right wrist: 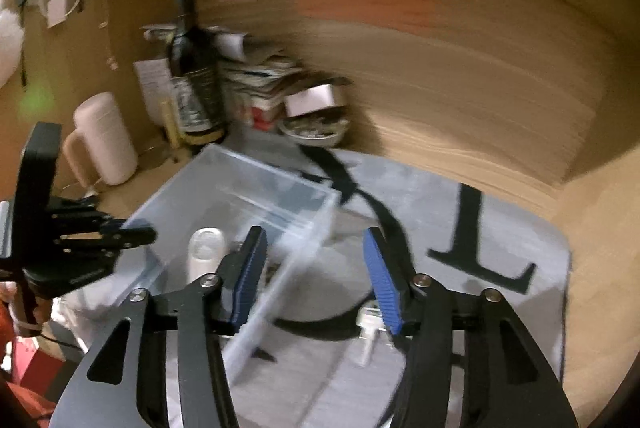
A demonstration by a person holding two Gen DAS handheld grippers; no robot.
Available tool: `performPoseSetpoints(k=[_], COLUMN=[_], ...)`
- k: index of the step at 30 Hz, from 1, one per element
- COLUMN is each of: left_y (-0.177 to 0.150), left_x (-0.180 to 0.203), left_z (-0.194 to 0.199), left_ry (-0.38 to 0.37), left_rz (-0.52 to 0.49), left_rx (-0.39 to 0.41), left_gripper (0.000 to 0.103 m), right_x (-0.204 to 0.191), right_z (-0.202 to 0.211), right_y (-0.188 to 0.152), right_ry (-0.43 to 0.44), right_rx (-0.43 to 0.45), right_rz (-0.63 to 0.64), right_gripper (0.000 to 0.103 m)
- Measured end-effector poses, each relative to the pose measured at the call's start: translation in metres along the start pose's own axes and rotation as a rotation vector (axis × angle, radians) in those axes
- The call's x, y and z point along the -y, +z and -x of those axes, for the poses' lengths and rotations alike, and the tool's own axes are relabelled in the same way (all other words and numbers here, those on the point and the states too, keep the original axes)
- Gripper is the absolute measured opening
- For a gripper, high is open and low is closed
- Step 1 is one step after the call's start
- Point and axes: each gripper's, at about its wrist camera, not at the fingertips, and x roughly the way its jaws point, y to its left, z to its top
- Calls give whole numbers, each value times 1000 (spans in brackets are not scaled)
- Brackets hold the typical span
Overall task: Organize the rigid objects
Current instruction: 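Reach the right gripper down to the silver keys and grasp them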
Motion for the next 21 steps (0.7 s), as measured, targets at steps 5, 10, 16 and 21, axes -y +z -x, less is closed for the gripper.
performPoseSetpoints(k=[5,10,16,21], left_y=[0,0,1,0], left_x=[0,0,0,0], left_z=[0,0,0,0], left_ry=[0,1,0,0], left_rz=[0,-1,-1,-1], left_rx=[0,0,0,0], left_gripper=[8,8,8,8], right_x=[26,40,39,41], right_z=[-8,-30,-66,-86], right_y=[-14,-35,-58,-64], right_ry=[-45,-51,-48,-50], right_rx=[-44,-131,-248,-299], right_rz=[-62,-104,-97,-103], right_gripper=[51,51,51,51])
